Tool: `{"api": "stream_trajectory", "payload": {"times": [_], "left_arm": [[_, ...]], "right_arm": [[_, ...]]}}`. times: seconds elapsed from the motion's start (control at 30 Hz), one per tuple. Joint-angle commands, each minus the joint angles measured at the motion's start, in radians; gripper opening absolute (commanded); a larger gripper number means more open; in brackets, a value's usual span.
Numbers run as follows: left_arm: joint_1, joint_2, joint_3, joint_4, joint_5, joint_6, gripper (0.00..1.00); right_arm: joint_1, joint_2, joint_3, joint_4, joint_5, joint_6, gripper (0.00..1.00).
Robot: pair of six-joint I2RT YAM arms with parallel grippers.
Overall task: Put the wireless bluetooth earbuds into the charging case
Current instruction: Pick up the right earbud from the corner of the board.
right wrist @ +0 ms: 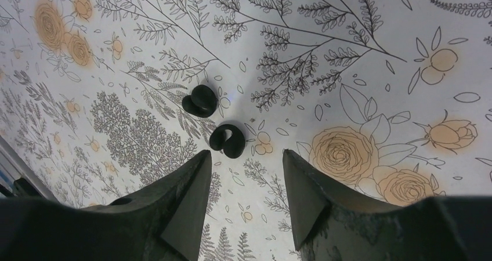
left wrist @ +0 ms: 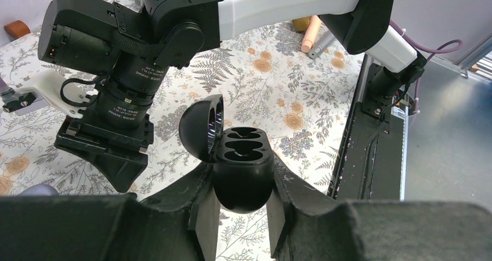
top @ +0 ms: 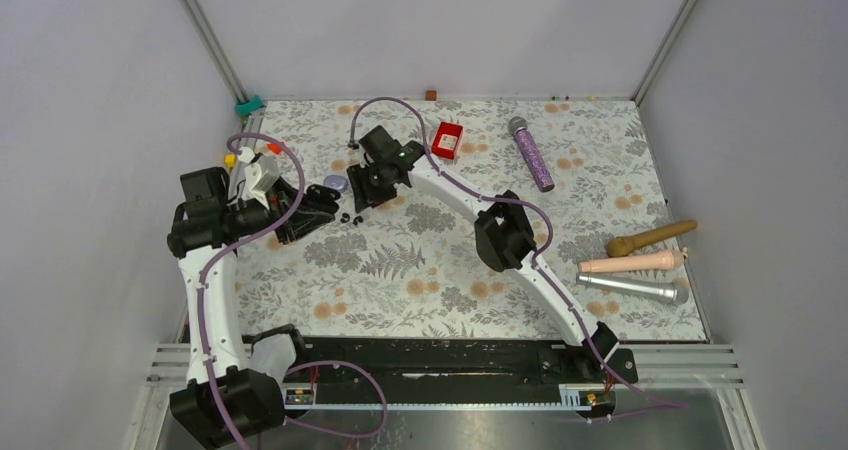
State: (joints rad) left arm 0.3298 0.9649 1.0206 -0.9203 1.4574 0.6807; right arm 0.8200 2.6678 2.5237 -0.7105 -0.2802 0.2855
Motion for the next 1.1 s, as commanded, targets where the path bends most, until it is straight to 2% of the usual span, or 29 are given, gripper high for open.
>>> {"api": "stream_trajectory", "payload": {"times": [0.0, 0.33, 0.57, 0.73, 0.9, 1.07], "left_arm": [[0.012, -0.003, -0.005, 0.022, 0.068, 0.033, 0.0], [0.02, -0.002, -0.011, 0.021, 0.081, 0.035, 0.0], [0.028, -0.001, -0.013, 0.022, 0.091, 0.037, 0.0], [0.032, -0.002, -0.016, 0.022, 0.095, 0.039, 0.0], [0.035, -0.002, -0.017, 0.023, 0.101, 0.042, 0.0], [0.037, -0.003, -0.02, 0.022, 0.105, 0.045, 0.0]], "right_arm": [[0.015, 0.034, 0.055, 0.008, -0.005, 0.011, 0.55], [0.04, 0.062, 0.067, 0.008, -0.009, 0.017, 0.52], [0.048, 0.066, 0.072, 0.003, 0.001, 0.014, 0.41], [0.048, 0.061, 0.069, -0.011, 0.011, 0.003, 0.37], [0.052, 0.058, 0.066, -0.014, 0.021, 0.0, 0.24], [0.051, 0.054, 0.071, -0.025, 0.038, -0.012, 0.17]]}}
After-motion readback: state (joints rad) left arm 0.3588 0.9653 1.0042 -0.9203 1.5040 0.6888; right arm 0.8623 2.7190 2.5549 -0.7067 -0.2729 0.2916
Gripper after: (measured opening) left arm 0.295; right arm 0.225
